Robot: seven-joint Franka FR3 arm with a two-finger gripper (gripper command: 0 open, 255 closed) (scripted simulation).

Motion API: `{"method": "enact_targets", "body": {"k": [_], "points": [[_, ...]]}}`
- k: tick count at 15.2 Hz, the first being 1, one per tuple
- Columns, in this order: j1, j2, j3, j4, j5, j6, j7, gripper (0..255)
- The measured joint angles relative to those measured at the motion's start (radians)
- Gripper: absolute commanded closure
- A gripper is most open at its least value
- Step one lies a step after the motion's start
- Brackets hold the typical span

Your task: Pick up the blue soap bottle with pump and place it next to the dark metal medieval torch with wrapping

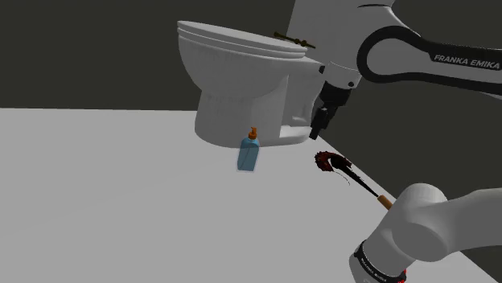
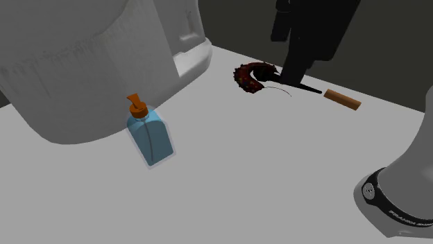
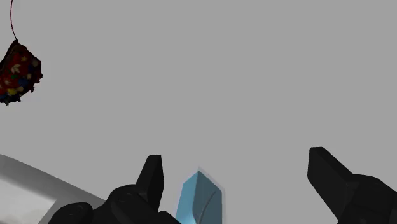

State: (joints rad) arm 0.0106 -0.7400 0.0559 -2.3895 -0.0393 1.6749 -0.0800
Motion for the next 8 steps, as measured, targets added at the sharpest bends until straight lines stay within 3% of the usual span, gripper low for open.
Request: {"method": "enact_targets", "body": {"k": [2,8], "points": [[0.0,0.021,-0.005,0.008,-0.004,0.01,-0.011,0],[0.007,0.266,-0.038,0.112,-0.033,0.107,-0.117,0]]}}
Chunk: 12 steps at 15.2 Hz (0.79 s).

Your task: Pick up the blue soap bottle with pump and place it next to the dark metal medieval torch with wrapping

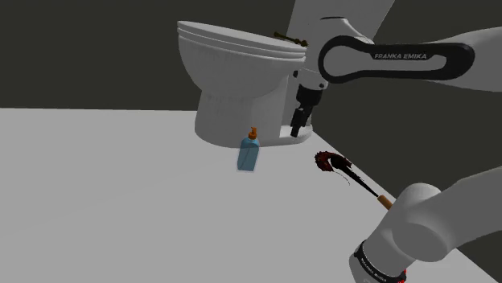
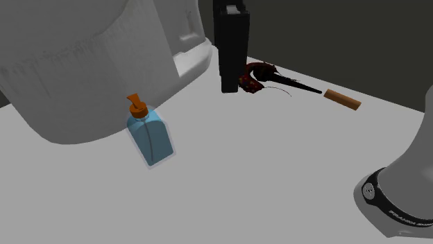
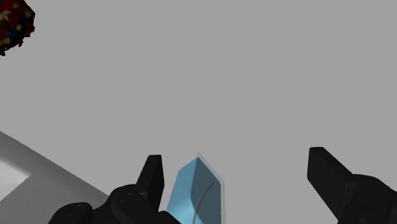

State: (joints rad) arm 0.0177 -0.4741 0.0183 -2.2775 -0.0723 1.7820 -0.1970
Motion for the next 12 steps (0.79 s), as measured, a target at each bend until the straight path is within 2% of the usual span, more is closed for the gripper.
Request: {"method": "enact_targets", "body": {"k": [6,12], "points": [[0.011,0.258,-0.013,0.151,-0.017,0.06,-0.102,0],[0.022,0.514,-0.009,0.349,-0.031,0.071,-0.192,0]]}}
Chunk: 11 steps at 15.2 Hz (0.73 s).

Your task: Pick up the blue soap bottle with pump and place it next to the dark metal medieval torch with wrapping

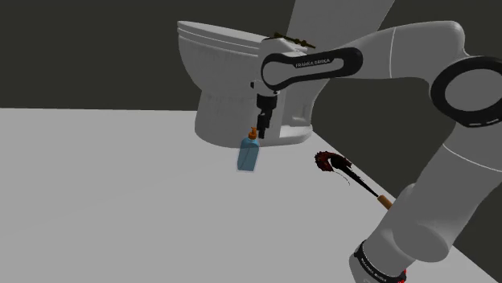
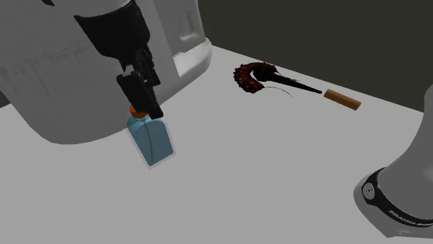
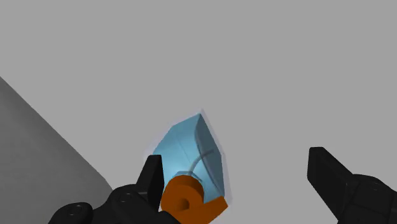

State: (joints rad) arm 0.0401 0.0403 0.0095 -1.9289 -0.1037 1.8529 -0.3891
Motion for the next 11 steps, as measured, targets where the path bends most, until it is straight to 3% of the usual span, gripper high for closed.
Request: {"method": "enact_targets", "body": {"k": [8,11], "points": [[0.011,0.338,0.014,0.312,-0.028,-0.035,-0.114,0],[0.011,0.375,0.015,0.329,-0.032,-0.019,-0.124,0]]}}
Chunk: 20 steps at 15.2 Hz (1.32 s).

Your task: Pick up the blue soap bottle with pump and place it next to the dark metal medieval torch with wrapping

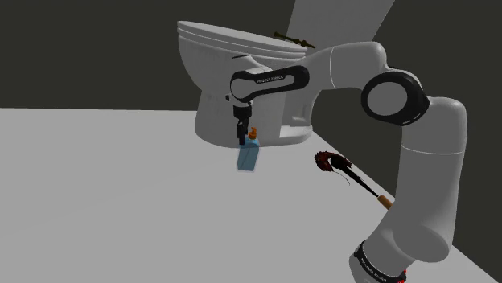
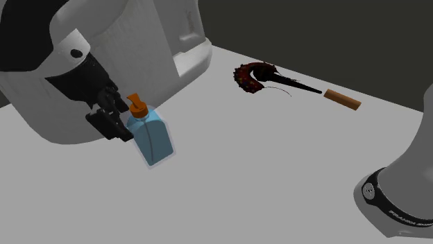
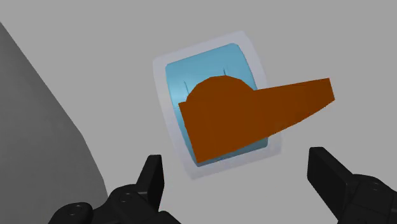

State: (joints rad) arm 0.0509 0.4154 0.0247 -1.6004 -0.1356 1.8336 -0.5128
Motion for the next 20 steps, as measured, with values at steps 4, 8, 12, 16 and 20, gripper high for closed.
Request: {"method": "enact_targets", "body": {"k": [4,8,12,16,20], "points": [[-0.003,0.012,-0.001,-0.035,-0.003,0.046,0.001,0],[-0.005,0.015,-0.002,-0.052,-0.004,0.066,0.001,0],[-0.005,0.015,-0.003,-0.053,-0.004,0.068,0.001,255],[-0.005,0.014,-0.003,-0.053,-0.004,0.068,0.001,255],[-0.005,0.014,-0.003,-0.052,-0.004,0.068,0.001,255]]}}
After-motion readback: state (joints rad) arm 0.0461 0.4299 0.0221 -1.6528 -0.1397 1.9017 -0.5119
